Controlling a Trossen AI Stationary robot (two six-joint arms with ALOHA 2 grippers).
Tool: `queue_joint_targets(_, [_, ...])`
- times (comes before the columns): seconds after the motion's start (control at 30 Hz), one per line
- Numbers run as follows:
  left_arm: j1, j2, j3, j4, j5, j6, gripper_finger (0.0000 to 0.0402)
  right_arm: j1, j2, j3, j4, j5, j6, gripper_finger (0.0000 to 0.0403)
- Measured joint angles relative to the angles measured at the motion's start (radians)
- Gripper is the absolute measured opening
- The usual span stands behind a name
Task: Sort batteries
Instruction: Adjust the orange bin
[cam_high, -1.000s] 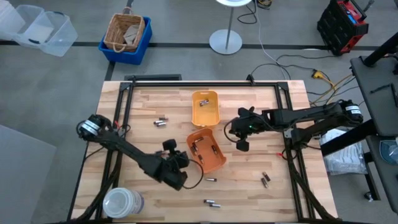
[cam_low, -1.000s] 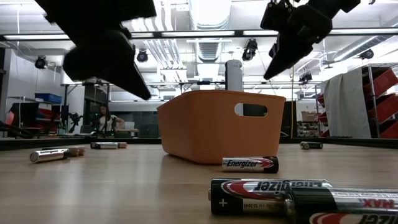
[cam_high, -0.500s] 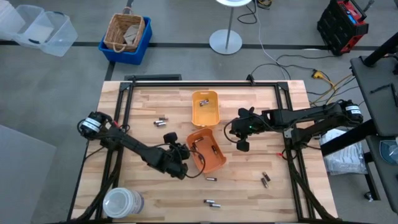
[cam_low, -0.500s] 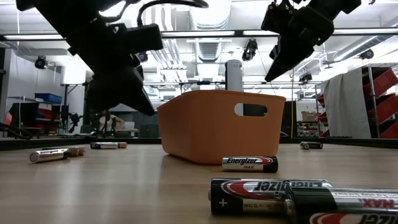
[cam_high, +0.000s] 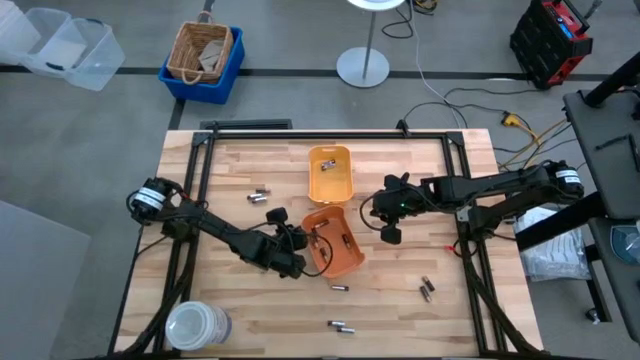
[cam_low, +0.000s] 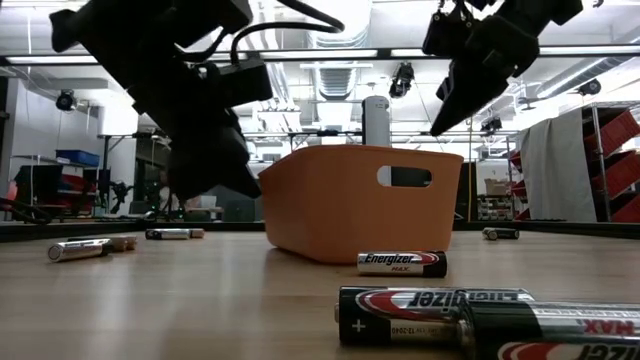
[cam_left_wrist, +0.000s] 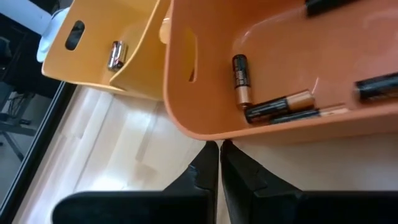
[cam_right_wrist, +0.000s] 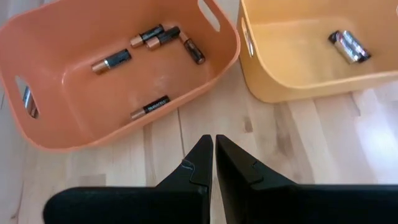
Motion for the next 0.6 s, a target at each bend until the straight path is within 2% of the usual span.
queue_joint_targets(0.3, [0.018, 0.000, -0.003, 0.030, -0.010, 0.045, 0.0000, 0.056, 0.000, -0.107, 0.018, -0.007, 0.112, 0.0012])
queue_joint_targets(0.6, [0.030, 0.000, -0.005, 0.056, -0.010, 0.070, 0.0000, 0.172, 0.001, -0.223, 0.251, -0.008, 0.225, 0.0012])
